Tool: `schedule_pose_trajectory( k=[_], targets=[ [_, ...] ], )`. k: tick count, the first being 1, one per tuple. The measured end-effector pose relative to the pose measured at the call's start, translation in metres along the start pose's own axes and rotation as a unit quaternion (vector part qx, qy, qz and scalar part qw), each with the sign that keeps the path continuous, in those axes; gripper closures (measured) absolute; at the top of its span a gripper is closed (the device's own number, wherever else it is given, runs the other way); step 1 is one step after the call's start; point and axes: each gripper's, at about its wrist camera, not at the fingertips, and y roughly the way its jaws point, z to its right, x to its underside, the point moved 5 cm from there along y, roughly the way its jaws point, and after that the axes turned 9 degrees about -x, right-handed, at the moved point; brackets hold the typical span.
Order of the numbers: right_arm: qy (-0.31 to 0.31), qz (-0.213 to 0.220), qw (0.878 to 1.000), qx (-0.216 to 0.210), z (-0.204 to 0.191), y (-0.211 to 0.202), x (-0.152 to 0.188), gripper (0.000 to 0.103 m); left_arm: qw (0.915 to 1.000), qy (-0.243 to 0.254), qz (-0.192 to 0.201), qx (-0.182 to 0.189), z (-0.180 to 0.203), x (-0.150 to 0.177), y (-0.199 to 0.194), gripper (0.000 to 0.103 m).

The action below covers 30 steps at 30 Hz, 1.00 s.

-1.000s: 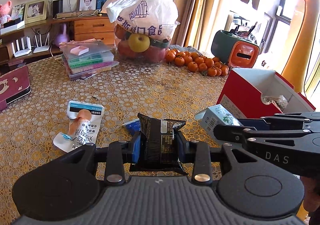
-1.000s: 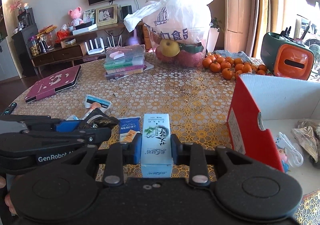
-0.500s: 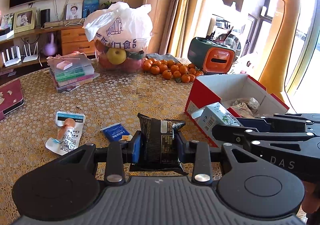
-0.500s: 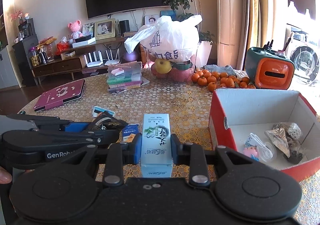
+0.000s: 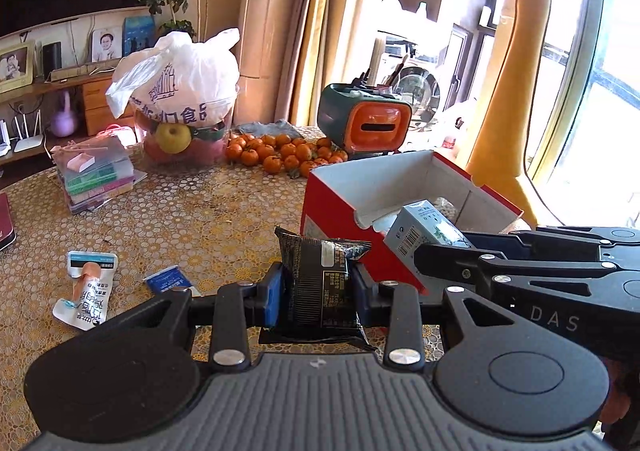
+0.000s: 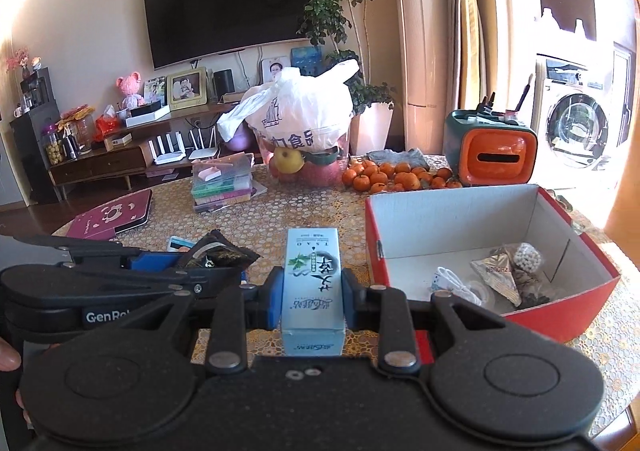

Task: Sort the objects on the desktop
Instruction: 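Carry the black bag and white-green box over the red shoebox with both tools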

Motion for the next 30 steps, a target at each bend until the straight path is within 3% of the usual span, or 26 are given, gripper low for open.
schedule_pose_trajectory(
  k=[14,30],
  targets=[
    [0.011,0.010,0.999,0.052,0.054,-0.026,0.000,0.075,0.9988,0.036,0.001,0.035,0.060,-0.014,0.017,0.069],
    [0.036,0.004,0.996,0.080,0.118,-0.014,-0.002,0.075,0.9962,0.077,0.001,0.042,0.104,-0.035,0.063,0.069]
  ],
)
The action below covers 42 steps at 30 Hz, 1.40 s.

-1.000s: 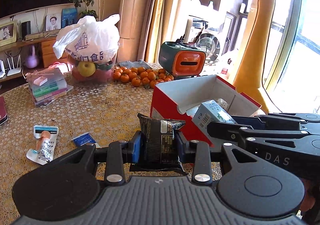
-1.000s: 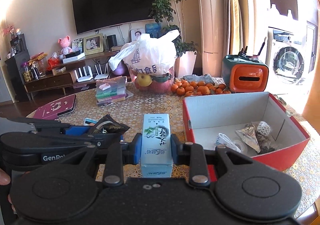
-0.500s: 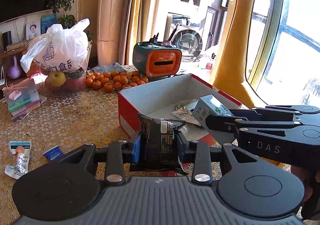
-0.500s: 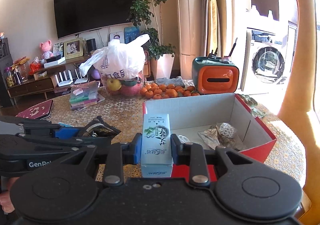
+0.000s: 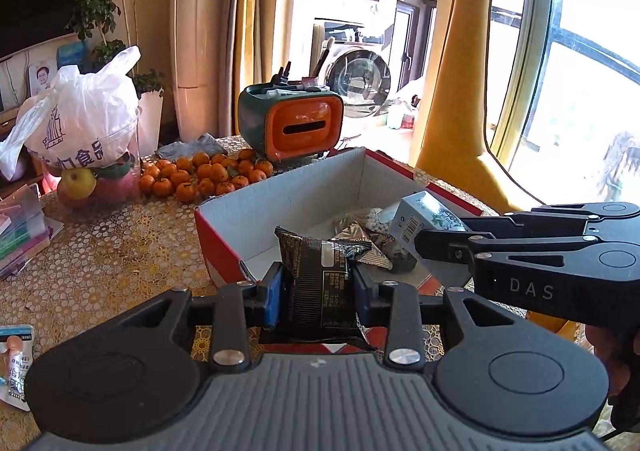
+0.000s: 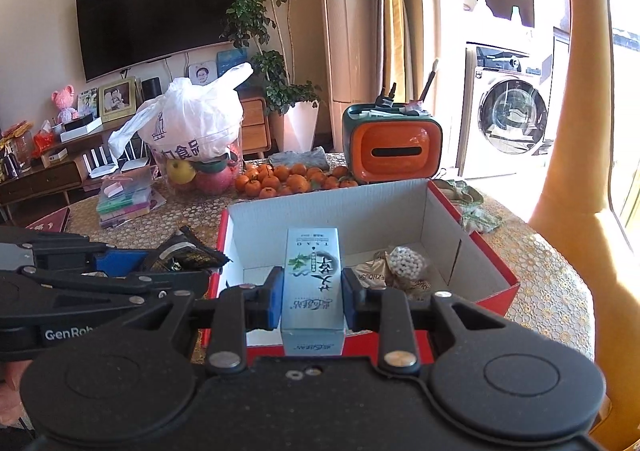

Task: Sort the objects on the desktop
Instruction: 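Carry the black bag and white-green box over the red shoebox with both tools, then lower and open the left tool in the box while the right tool releases the box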

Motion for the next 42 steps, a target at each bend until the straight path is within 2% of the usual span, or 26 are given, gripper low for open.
schedule_pose_trajectory(
  k=[6,16,28,42],
  targets=[
    [0.006,-0.005,1.000,0.006,0.018,0.013,-0.004,0.075,0.9999,0.014,-0.008,0.002,0.005,-0.009,0.026,0.069],
    [0.014,-0.024,1.000,0.016,0.047,0.043,-0.005,0.075,0.9982,0.013,-0.058,0.002,0.004,-0.017,0.078,0.069],
    [0.025,-0.048,0.998,0.026,0.069,0.078,-0.003,0.075,0.9950,0.037,-0.093,0.000,0.021,-0.027,0.128,0.069],
    [-0.004,-0.086,0.996,-0.012,0.060,0.108,0.006,0.075,0.9898,0.030,-0.138,-0.020,0.015,-0.028,0.171,0.069]
  ],
)
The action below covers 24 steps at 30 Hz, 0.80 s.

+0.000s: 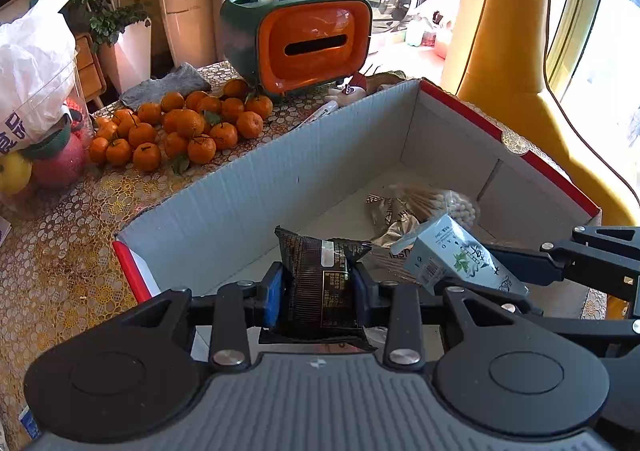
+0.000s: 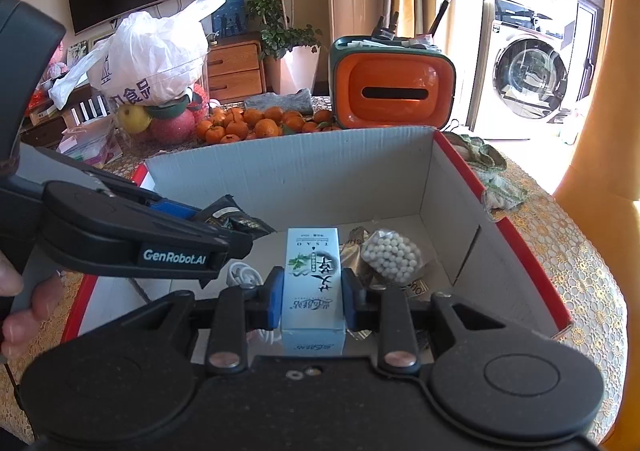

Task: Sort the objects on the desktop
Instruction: 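Lower and open the left tool in the box while the right tool releases the box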

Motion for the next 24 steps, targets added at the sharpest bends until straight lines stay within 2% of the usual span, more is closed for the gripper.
schedule_pose_trajectory(
  k=[12,24],
  targets=[
    [-0.025,-0.040,0.999,-0.009,-0.009,0.020,0.008,0.075,0.9991,-0.010,-0.042,0.007,-0.001,0.002,0.023,0.069],
    [-0.023,-0.070,0.997,-0.015,-0.013,0.031,0.016,0.075,0.9982,-0.018,-0.056,0.008,-0.002,0.001,0.029,0.068]
  ],
)
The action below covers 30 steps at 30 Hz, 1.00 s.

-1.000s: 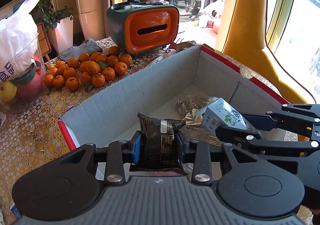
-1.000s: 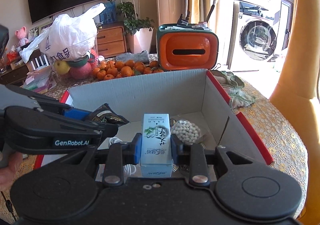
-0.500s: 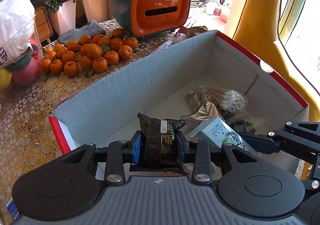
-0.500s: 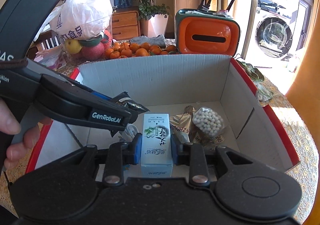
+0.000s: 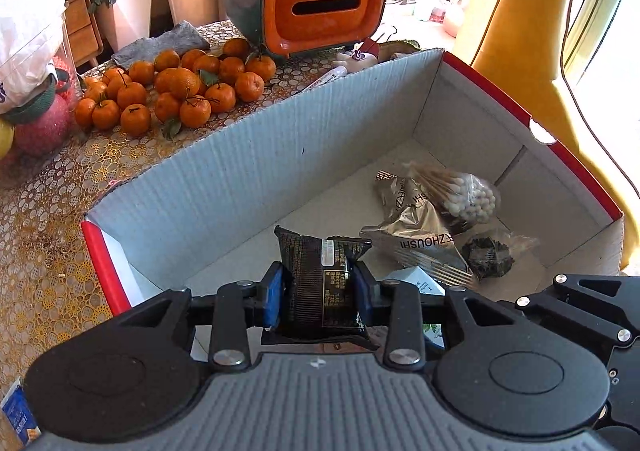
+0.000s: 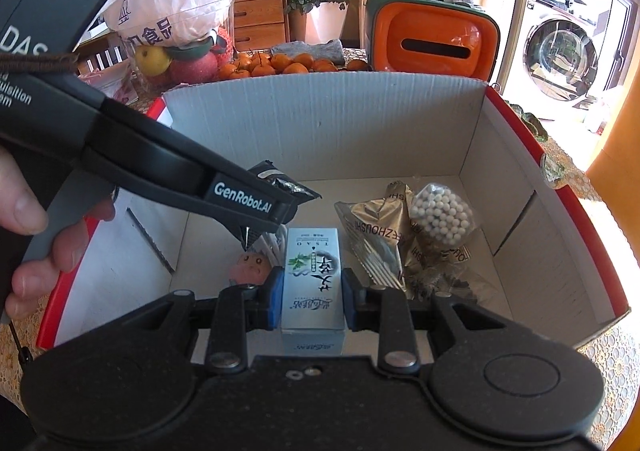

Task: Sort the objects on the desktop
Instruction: 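Lower and open the left tool in the box while the right tool releases the box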

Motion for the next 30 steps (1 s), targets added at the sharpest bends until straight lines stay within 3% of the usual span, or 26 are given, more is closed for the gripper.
schedule_pose_trajectory(
  k=[9,15,30],
  targets=[
    [0.003,0.005,1.000,0.004,0.003,-0.004,0.003,0.070,0.9998,0.015,-0.008,-0.012,0.004,0.001,0.003,0.065],
    [0.006,0.012,1.000,0.003,0.004,-0.009,0.004,0.067,0.9997,0.022,0.000,-0.014,0.009,0.004,-0.002,0.049],
    [0.005,0.027,1.000,0.003,-0.009,-0.037,0.004,0.062,0.9997,0.008,0.023,-0.006,0.005,0.012,-0.042,0.049]
  ],
)
